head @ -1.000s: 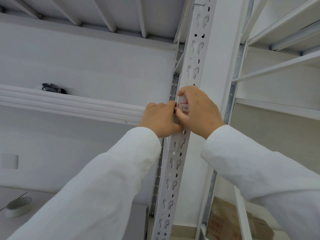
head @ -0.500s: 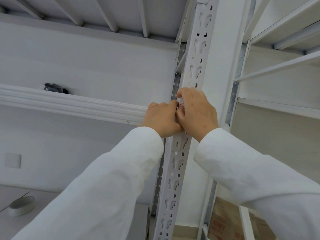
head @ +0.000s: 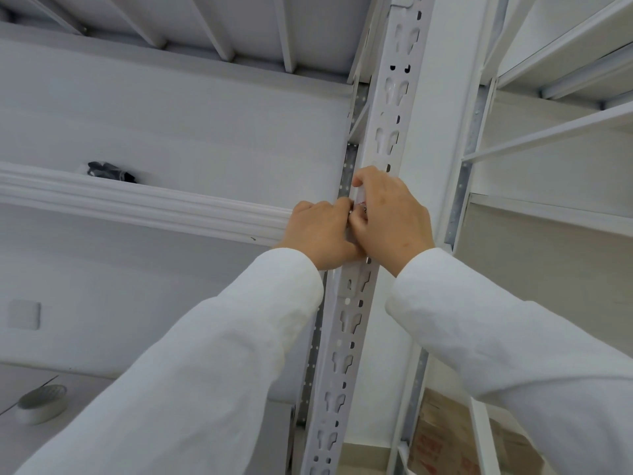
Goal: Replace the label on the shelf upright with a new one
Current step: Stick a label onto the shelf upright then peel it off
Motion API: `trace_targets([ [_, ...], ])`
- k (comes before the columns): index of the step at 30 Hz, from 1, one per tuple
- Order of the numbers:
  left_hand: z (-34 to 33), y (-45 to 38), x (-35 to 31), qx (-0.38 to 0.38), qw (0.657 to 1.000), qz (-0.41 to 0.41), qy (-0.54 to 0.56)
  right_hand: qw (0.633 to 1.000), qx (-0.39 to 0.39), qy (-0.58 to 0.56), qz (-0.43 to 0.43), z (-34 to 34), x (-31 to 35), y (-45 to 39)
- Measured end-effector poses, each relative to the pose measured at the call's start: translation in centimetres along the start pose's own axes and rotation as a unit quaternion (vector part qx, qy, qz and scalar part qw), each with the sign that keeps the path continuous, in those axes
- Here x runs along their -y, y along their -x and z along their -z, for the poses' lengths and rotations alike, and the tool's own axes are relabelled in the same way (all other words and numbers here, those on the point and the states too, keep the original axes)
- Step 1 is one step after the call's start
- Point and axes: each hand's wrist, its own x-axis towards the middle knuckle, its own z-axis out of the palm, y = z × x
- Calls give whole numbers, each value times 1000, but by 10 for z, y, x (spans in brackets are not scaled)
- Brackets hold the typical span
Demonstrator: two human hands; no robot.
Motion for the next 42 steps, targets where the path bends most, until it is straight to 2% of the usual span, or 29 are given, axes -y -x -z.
trace_targets([
  [5, 1, -1, 2, 13, 1000, -3, 2, 999, -10, -21, -30, -2, -1, -1],
  [10, 1, -2, 3, 23, 1000, -6, 6, 999, 6, -41, -4, 1, -8, 0],
  [37, 5, 1, 0, 25, 1000, 5, 17, 998, -4, -23, -59, -1, 7, -3],
  [42, 4, 1, 1, 23, 1000, 2, 15, 999, -1, -1, -46, -3, 7, -3],
])
